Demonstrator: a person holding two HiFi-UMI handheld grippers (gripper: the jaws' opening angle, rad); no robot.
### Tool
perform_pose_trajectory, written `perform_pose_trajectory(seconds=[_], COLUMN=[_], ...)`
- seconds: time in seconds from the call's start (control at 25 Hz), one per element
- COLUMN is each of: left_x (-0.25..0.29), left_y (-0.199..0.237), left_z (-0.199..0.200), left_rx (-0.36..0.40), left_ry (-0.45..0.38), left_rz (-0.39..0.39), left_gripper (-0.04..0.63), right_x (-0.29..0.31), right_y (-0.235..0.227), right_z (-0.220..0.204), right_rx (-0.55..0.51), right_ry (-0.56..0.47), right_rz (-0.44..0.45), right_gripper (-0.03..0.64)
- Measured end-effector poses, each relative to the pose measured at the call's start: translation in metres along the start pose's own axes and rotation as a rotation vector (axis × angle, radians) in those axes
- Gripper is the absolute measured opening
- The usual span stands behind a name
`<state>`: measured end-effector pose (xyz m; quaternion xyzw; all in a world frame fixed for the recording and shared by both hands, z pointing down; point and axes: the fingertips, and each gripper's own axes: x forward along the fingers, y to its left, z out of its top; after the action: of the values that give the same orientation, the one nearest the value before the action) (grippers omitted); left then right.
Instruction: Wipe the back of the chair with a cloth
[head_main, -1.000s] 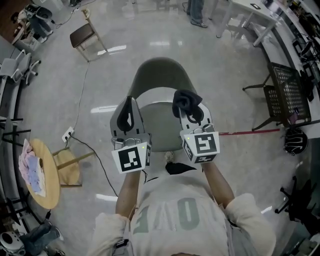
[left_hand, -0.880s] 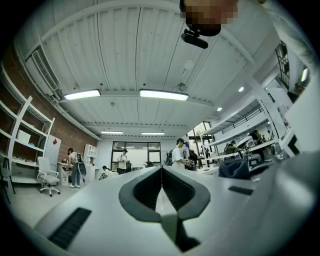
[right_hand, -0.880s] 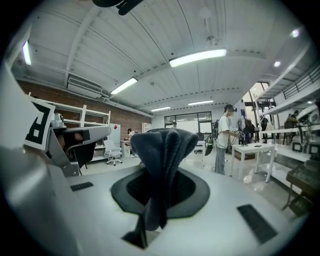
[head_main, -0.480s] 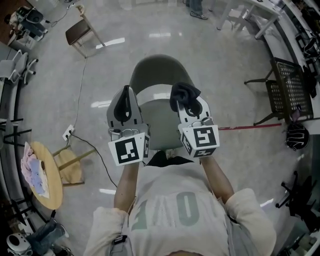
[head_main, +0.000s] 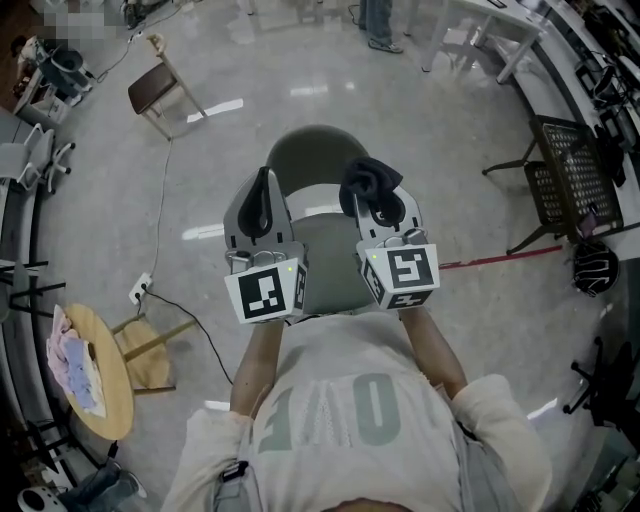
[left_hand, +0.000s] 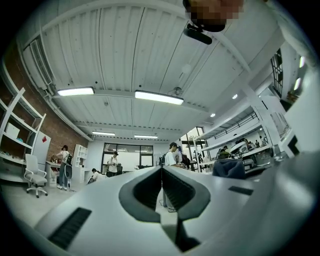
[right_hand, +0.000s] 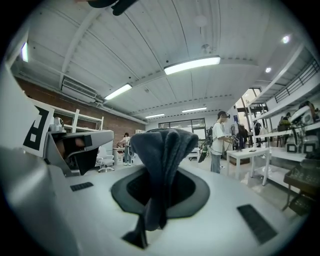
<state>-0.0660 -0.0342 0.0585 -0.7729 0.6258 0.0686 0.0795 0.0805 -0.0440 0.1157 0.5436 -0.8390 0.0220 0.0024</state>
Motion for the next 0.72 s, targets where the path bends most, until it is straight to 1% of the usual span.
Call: perform_pose_trajectory(seconds=[0.24, 0.52, 0.72], left_x=[0.012, 0.025, 0.045], left_y=[0.004, 0.013, 0.019], left_z=[0.0, -0.016, -0.042], left_rx=[-0.003, -0.005, -0.013], left_ry=[-0.008, 0.027, 0.062], left_rz=[-0.014, -0.018, -0.037], left_gripper=[0.015, 0.015, 0.015], right_x=[0.013, 0.033, 0.058], right_y=[-0.002, -0.004, 0.005], right_z=[0.003, -0.007, -0.016], right_rx=[-0.014, -0.003, -0.009], right_ry=[-0.002, 0.024, 0.021], right_rz=[-0.005, 0.004, 0.057], right_gripper=[0.057, 0.058, 0.058])
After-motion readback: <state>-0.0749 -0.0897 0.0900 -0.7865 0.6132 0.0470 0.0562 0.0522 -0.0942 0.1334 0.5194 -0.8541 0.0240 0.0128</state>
